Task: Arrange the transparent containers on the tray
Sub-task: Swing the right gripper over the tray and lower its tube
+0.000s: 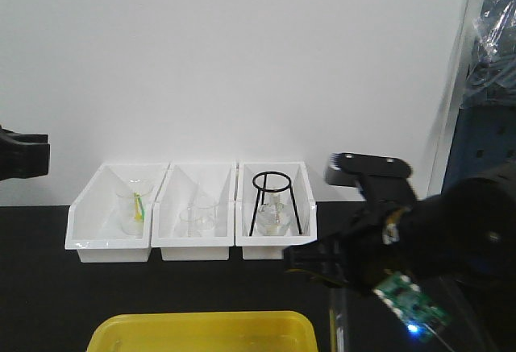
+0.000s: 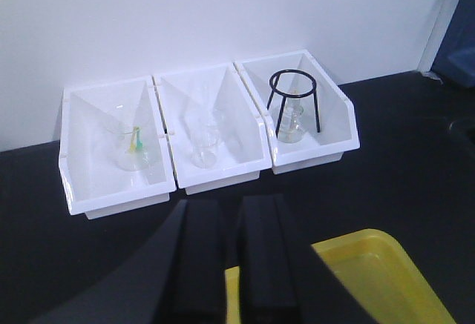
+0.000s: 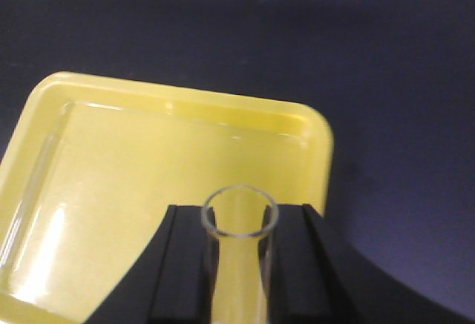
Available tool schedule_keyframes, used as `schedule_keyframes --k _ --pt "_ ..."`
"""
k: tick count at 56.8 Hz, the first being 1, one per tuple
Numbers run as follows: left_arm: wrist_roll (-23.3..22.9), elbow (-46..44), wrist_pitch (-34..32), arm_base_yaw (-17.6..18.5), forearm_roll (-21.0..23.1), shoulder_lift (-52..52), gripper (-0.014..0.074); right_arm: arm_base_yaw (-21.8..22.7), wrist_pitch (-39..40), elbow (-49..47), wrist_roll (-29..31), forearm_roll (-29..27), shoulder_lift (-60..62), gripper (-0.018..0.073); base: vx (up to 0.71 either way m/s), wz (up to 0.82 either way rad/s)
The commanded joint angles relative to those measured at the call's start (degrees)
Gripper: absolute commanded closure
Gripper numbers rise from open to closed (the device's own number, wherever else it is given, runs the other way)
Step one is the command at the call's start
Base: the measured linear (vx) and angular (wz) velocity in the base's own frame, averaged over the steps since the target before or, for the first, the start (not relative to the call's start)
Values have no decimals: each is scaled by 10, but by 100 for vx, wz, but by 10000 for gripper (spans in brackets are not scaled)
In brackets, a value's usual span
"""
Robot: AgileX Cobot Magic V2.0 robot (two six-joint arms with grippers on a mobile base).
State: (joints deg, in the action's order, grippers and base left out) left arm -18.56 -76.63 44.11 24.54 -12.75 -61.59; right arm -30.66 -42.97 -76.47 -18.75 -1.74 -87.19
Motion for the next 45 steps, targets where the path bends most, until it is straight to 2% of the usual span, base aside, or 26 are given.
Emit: schedule_keyframes --k 1,8,17,31,45 --pt "4 -17 -33 1 -3 9 441 -12 -3 -76 5 -11 -48 568 0 0" --pt "4 -17 -28 1 -3 9 477 -15 -56 -154 -1 -15 -122 568 0 0" --pt "4 -17 -26 1 4 9 492 -14 -91 -207 -6 -12 -188 568 0 0" --pt "4 -17 -27 1 28 9 492 -13 -93 -221 -25 -11 -247 568 0 0" --pt "4 -17 -27 1 34 9 492 -13 -88 -221 -32 -14 -285 568 0 0"
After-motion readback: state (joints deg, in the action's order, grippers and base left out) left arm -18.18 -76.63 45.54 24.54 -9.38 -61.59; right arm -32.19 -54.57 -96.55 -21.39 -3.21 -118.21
